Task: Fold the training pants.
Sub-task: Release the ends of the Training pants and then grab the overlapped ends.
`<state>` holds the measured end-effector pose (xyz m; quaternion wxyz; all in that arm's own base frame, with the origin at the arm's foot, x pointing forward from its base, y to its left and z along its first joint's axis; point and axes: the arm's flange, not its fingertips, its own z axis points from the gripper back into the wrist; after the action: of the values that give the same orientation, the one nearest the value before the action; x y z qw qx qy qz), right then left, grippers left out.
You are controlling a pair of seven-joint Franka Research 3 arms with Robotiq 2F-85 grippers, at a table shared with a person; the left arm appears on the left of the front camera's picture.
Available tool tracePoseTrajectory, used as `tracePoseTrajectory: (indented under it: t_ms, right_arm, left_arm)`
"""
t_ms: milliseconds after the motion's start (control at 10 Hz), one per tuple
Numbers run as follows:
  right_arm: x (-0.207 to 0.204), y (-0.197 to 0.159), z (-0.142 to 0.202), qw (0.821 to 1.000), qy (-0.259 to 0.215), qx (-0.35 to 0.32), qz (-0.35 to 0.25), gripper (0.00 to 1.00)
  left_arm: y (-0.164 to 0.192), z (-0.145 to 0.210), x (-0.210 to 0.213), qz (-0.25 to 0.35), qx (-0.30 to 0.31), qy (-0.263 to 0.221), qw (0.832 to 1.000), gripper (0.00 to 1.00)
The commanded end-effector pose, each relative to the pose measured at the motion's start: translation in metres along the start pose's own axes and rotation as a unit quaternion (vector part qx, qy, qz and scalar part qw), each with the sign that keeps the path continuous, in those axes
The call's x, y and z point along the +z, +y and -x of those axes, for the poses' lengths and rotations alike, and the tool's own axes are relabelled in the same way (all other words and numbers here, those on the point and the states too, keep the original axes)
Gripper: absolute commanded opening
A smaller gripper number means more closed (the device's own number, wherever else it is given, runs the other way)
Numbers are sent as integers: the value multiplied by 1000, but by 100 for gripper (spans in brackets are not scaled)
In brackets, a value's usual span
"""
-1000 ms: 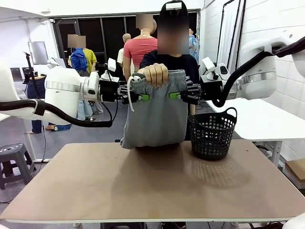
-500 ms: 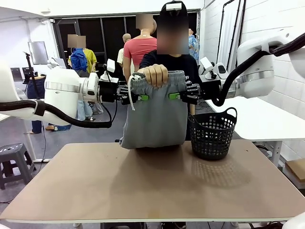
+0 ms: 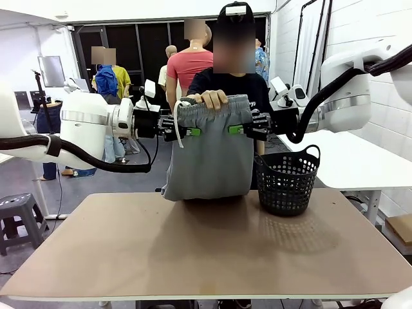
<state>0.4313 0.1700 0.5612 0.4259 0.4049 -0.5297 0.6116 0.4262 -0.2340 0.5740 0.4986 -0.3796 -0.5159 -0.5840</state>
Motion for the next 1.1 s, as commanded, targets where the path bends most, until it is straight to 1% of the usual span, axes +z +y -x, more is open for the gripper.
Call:
tracePoseTrajectory:
  t_ms: [0,1000]
  right_arm:
    - [0,7,-1,1000,-16,5,2,0]
    - [0,7,-1,1000,-16,5,2,0]
  left_arm:
    - [0,-3,-1,-4,3,2,1000,0]
    - [0,-3,-1,-4,3,2,1000,0]
